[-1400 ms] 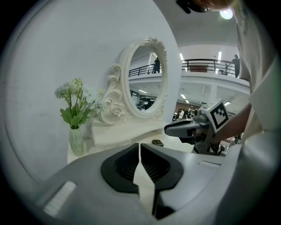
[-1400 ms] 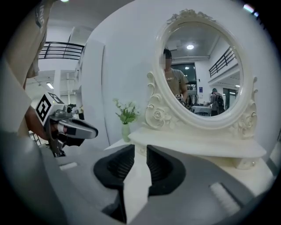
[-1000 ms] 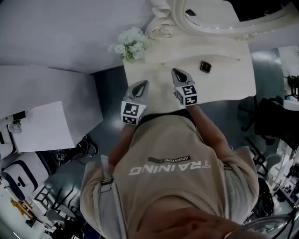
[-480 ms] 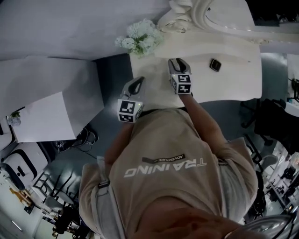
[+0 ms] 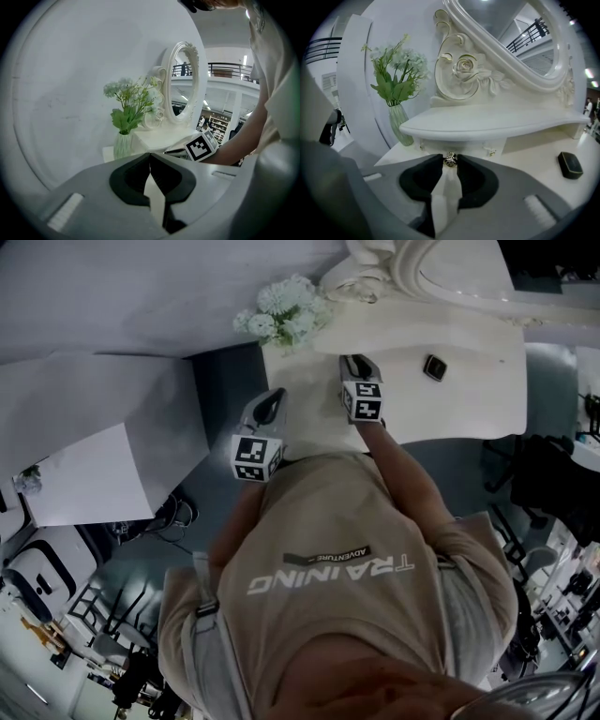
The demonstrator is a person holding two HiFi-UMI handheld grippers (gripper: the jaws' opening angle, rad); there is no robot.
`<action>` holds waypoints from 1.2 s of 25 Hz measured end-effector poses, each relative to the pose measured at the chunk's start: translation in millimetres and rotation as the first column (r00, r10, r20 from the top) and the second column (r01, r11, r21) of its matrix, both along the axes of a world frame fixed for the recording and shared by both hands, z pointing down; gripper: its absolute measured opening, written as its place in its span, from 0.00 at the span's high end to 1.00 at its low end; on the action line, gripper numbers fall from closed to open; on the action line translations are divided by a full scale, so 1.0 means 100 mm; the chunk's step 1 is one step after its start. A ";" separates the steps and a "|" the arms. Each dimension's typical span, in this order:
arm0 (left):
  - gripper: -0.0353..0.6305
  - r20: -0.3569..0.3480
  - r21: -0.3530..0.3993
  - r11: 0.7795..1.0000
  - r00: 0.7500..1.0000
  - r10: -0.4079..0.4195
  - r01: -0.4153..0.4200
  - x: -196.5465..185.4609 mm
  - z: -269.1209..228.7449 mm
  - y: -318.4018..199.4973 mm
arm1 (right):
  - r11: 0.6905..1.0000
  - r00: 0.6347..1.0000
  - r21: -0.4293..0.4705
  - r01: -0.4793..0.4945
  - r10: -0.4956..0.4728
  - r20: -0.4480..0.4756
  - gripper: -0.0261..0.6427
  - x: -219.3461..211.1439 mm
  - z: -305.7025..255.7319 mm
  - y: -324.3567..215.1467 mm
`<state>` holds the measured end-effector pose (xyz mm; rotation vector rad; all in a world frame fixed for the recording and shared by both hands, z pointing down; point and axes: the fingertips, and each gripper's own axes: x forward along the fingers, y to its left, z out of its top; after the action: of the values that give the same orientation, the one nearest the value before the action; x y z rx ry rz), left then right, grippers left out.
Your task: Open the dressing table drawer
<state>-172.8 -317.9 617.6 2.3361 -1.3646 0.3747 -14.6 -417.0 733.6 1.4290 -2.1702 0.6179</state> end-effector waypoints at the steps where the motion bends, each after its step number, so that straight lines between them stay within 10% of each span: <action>1: 0.93 0.002 0.001 1.000 1.000 0.000 0.000 0.00 -0.01 0.00 | 1.000 1.000 -0.003 0.002 -0.002 0.001 0.81 0.00 0.00 0.02; 30: 0.93 0.019 0.039 0.999 1.000 0.003 -0.003 0.08 -0.13 0.15 | 0.998 0.998 -0.057 -0.018 0.021 0.064 0.77 0.15 0.05 0.59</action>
<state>-164.8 -302.9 604.8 2.3725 -1.3896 0.3757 0.2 -358.2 738.3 1.4205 -2.1725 0.7363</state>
